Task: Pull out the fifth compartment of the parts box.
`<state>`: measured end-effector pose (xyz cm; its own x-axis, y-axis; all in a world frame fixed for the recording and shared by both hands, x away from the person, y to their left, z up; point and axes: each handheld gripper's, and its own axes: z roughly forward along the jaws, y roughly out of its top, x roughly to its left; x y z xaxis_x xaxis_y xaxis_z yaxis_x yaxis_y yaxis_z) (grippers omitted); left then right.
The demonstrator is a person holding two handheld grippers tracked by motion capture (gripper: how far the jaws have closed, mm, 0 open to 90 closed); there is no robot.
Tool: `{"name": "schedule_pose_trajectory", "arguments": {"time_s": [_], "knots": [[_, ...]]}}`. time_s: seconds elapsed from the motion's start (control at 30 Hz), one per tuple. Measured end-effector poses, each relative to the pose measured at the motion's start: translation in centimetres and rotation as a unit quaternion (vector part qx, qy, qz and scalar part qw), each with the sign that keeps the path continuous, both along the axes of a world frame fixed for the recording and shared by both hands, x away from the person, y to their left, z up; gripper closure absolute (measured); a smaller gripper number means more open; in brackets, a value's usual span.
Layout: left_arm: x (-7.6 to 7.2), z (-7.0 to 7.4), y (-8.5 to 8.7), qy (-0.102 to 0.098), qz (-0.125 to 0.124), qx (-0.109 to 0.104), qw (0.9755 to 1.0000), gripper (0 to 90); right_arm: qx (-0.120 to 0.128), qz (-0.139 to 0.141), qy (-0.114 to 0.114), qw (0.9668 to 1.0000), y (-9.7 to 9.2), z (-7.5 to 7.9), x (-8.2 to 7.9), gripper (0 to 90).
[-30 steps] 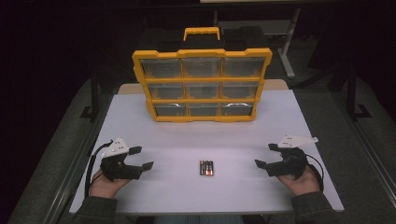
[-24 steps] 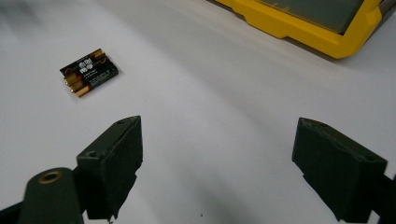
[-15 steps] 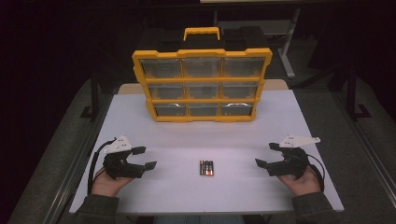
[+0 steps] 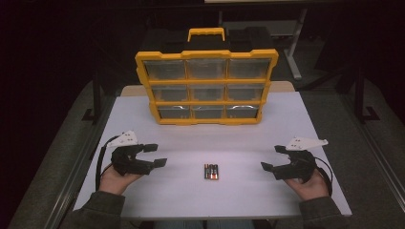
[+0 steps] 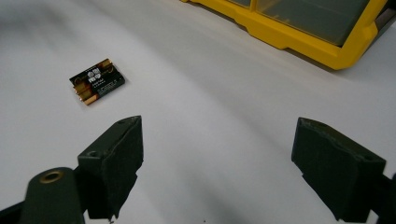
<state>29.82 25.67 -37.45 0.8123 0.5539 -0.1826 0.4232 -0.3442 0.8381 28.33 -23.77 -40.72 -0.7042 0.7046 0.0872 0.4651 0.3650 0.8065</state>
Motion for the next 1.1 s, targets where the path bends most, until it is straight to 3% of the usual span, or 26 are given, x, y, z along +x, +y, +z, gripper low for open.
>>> {"name": "schedule_pose_trajectory", "arguments": {"time_s": [0.07, 0.13, 0.17, 0.23, 0.27, 0.43, 0.6, 0.8, 0.97, 1.1], "knots": [[0.7, 0.3, -0.4, 0.015, -0.001, -0.03, 0.9994, 30.2, 0.001, 0.001, -0.001, 1.0, 0.0, 0.0, 0.0, 15.8], [1.3, 0.7, -0.6, 0.033, 0.0, -0.069, 0.997, 32.7, 0.001, 0.002, 0.001, 1.0, 0.1, 0.0, 0.0, 16.2], [1.6, 0.9, -0.8, 0.035, 0.003, -0.073, 0.9967, 36.3, -0.006, 0.005, 0.004, 1.0, 0.2, -0.1, 0.0, 16.7], [2.1, 1.3, -1.3, 0.032, 0.011, -0.053, 0.998, 36.3, -0.009, 0.005, 0.004, 0.9999, 0.3, -0.1, 0.0, 16.7], [2.4, 1.2, -1.7, 0.035, 0.013, -0.053, 0.9979, 36.3, -0.012, 0.006, 0.003, 0.9999, 0.3, -0.1, 0.0, 16.8], [4.0, 1.2, -3.2, 0.053, 0.016, -0.065, 0.9964, 36.0, -0.009, 0.007, 0.004, 0.9999, 0.3, -0.1, 0.0, 17.1], [5.9, 1.7, -4.8, 0.071, 0.037, -0.08, 0.9935, 37.5, -0.018, 0.004, 0.006, 0.9998, 0.3, -0.1, 0.1, 17.3], [8.3, 2.4, -6.8, 0.088, 0.065, -0.123, 0.9864, 39.1, -0.017, 0.006, 0.011, 0.9998, 0.4, -0.2, 0.1, 17.6], [9.9, 3.1, -8.2, 0.084, 0.083, -0.15, 0.9816, 42.3, -0.013, 0.005, 0.014, 0.9998, 0.2, -0.4, 0.4, 17.7], [10.8, 3.4, -9.2, 0.078, 0.11, -0.176, 0.9751, 45.2, -0.012, 0.005, 0.015, 0.9998, 0.2, -0.5, 0.3, 17.7]]}}
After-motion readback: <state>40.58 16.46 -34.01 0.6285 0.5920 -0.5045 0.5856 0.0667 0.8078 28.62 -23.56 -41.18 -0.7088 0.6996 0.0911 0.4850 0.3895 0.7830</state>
